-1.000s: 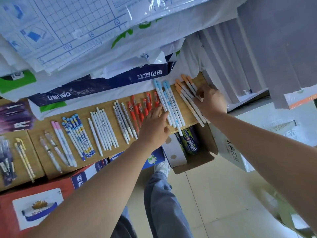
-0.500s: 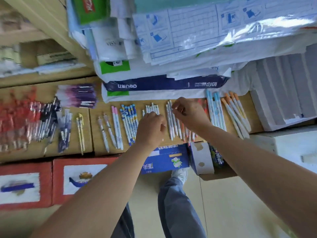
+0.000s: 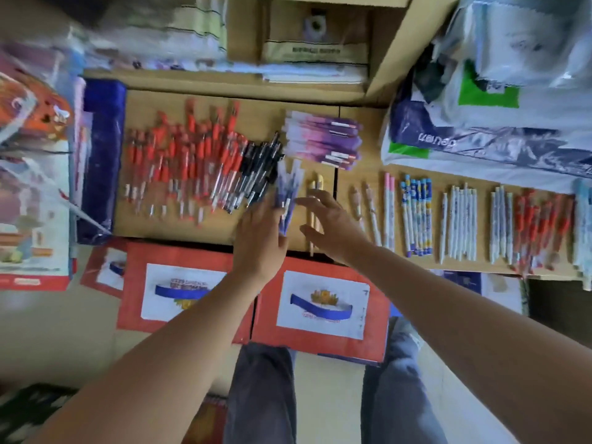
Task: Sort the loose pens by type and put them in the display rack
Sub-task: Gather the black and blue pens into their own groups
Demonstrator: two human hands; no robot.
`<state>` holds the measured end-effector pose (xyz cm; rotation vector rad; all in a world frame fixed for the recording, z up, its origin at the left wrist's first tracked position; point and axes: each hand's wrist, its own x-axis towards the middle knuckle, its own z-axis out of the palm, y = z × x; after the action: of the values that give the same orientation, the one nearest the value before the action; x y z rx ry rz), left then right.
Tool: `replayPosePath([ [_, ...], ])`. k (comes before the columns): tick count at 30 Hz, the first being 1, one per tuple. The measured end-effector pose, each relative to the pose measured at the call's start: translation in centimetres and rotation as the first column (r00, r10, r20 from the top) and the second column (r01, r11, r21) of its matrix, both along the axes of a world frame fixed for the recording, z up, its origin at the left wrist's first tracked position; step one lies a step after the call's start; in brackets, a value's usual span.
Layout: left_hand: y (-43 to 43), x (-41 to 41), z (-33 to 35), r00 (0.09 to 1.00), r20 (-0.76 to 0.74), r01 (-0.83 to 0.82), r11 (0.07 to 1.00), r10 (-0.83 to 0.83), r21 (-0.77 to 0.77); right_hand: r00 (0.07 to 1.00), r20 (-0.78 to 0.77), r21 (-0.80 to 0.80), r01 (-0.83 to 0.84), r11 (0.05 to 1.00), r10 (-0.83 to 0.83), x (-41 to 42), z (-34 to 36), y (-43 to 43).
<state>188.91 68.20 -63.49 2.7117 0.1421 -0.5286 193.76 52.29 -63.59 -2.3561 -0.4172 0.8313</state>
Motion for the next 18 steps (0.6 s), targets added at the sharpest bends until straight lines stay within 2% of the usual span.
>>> replayPosePath([
  [5, 7.7, -0.5, -1.5, 0.997, -0.058, 0.048, 0.999, -0.047, 0.011, 0.985, 0.044, -0.214, -0.154, 0.965, 0.167, -0.1, -1.4, 6.6],
  [8, 10.1, -0.5, -1.8, 0.995, -0.070, 0.068, 0.998, -0.069, -0.013, 0.982, 0.096, -0.319, -0.125, 0.940, 0.163, -0.1, -1.8, 8.0],
  [11, 11.6, -0.3, -1.9, 0.997, -0.027, 0.072, 0.996, -0.073, -0.047, 0.983, 0.175, -0.263, -0.013, 0.965, 0.061, 0.5, -1.7, 9.0],
  [14, 13.1, 0.6, -1.6, 1.000, 0.022, 0.018, 0.999, -0.017, -0.043, 0.984, 0.173, -0.175, 0.075, 0.982, -0.045, 1.8, -1.4, 10.7],
  [18, 14.4, 2.2, -1.7, 0.997, 0.067, 0.025, 1.000, -0.024, -0.018, 0.986, 0.168, -0.217, 0.032, 0.976, 0.005, 3.7, -1.4, 13.7],
])
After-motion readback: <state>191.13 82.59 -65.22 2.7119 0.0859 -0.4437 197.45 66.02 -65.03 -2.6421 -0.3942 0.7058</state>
